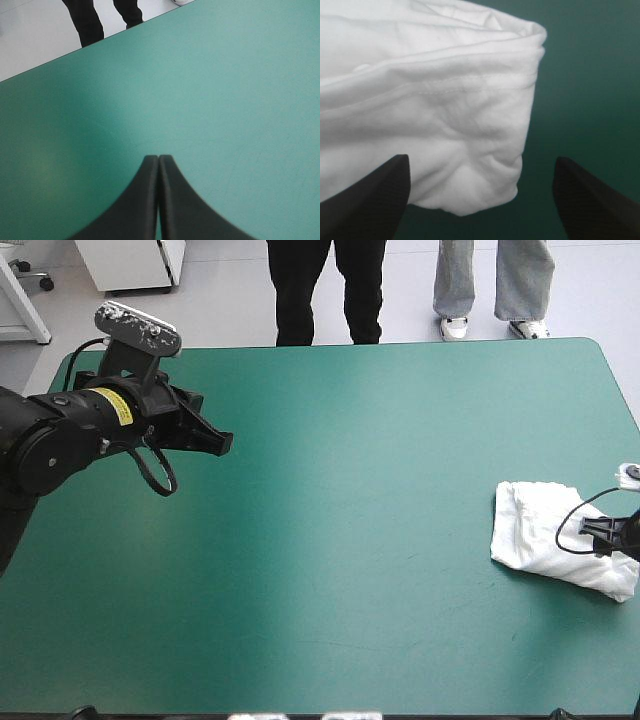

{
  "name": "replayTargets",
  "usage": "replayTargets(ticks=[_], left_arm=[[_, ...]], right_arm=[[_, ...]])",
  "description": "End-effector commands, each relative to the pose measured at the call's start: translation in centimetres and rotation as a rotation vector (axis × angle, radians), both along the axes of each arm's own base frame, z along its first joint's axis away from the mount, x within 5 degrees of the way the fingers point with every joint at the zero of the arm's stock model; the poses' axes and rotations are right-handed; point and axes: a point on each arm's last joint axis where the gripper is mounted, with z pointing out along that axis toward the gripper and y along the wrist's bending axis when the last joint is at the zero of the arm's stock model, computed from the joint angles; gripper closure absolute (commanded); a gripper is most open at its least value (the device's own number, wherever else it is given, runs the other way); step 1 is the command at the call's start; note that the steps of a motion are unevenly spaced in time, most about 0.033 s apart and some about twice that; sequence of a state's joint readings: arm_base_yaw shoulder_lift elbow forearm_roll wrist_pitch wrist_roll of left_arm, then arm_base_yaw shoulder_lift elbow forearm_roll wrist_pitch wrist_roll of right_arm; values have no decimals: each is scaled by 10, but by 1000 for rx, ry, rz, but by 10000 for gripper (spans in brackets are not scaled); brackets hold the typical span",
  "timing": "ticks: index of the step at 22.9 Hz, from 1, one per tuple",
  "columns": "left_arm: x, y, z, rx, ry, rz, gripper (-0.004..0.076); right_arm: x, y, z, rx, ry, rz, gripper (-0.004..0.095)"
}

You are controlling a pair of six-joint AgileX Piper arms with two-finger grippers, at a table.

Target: Fold the cloth

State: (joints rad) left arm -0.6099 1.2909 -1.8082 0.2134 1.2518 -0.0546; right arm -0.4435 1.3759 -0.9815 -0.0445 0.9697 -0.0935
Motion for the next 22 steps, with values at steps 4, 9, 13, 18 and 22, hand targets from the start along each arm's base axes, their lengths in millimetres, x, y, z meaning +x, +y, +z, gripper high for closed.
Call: replayTargets(ticks=[4,9,13,18,22], left_arm=[[-14,8,11,-19,-14,4,733],[-13,7,13,-34,-33,2,733],[-13,6,13,-44,-35,-13,733],[-17,1,11,-83,16,-54,733],[-23,-1,9,-116,52,-91,733]], right_arm=[[-31,38,104,22,-414,27,216],[-36,114,172,318,-827,403,476],[-39,138,199,498,-982,525,919],[-49,147,201,561,-957,628,925],[-56,153,210,591,-1032,701,925]])
